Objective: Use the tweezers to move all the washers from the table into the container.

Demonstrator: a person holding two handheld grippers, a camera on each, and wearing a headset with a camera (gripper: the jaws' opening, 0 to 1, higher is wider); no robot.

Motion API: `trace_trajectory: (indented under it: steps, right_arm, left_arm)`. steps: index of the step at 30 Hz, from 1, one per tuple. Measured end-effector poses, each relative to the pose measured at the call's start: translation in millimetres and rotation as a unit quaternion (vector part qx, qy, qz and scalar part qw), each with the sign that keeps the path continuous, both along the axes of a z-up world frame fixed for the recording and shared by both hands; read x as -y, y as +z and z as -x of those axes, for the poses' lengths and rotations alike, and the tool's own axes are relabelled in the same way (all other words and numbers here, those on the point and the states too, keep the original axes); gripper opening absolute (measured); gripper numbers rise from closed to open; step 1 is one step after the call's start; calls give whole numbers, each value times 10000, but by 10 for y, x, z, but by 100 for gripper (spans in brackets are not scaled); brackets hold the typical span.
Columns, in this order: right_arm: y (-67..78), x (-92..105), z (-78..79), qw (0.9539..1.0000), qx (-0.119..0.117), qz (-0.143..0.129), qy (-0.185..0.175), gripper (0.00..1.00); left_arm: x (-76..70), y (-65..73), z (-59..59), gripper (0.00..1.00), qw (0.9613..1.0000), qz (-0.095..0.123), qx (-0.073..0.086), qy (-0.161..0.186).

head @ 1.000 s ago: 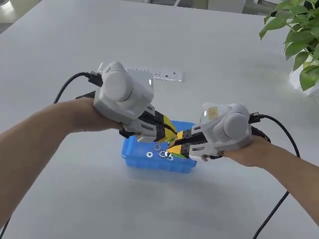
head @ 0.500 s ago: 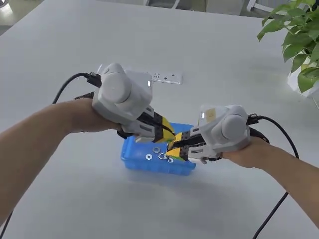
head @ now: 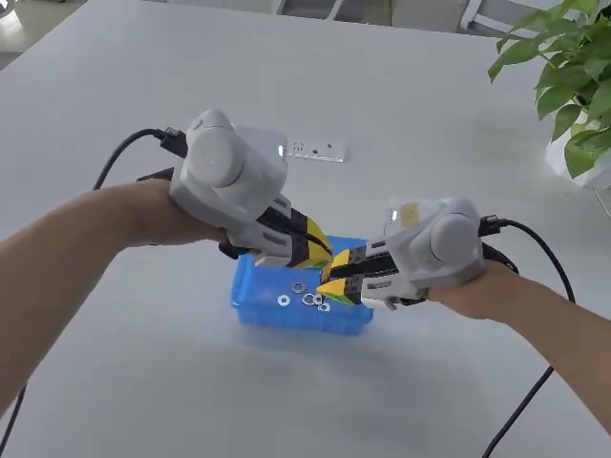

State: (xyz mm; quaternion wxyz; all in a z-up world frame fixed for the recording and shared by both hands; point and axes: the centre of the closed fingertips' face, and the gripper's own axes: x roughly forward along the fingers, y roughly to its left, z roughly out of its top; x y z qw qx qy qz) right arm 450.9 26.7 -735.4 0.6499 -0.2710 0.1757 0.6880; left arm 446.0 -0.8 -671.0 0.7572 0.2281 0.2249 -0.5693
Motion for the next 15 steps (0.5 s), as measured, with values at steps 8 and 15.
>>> trace_trajectory:
  steps: [8,15]
  right_arm:
    - [179,-5,59,9997,-68,-215,-116,9]
    - [378,-11,199,9992,-91,-329,-189,7]
  left_arm:
    - [-81,181,68,5,10000,52,24,-36]
    - [-95,361,196,5,9997,142,-2,-202]
